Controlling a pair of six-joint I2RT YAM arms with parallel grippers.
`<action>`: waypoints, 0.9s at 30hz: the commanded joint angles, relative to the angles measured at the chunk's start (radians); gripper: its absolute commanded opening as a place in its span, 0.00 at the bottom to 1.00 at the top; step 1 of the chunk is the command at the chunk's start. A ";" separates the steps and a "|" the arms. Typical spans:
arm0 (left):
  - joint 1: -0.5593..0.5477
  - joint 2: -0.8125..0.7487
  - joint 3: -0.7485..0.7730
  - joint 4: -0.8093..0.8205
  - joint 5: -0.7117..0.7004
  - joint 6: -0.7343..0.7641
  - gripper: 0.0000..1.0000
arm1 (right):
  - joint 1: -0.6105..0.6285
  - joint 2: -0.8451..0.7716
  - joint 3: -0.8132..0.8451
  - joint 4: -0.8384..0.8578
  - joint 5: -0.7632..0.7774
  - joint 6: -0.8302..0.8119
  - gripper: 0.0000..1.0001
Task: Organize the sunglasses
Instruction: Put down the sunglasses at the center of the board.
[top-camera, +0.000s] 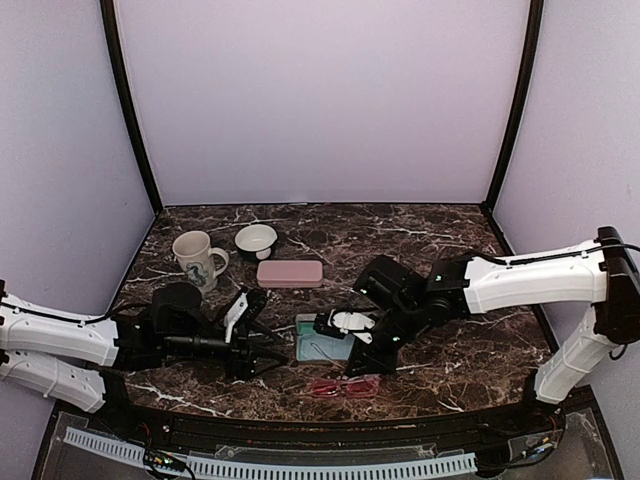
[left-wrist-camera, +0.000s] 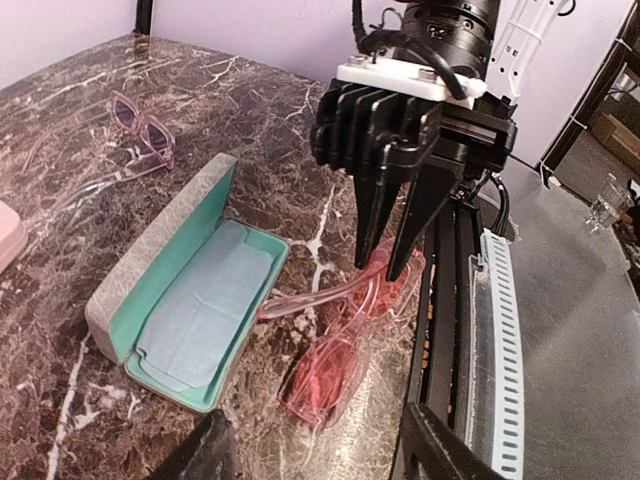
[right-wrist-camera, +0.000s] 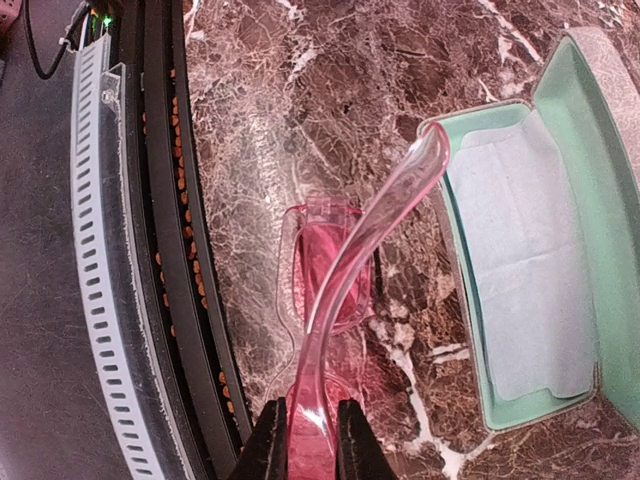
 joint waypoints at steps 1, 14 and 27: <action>-0.005 -0.064 -0.039 0.042 -0.066 0.119 0.59 | -0.007 0.021 0.015 -0.018 -0.028 -0.010 0.08; -0.005 -0.061 -0.065 0.045 -0.105 0.069 0.58 | 0.060 0.136 0.019 -0.023 0.097 0.013 0.13; -0.005 -0.046 -0.068 0.048 -0.122 0.032 0.58 | 0.130 0.188 0.050 -0.040 0.193 0.031 0.32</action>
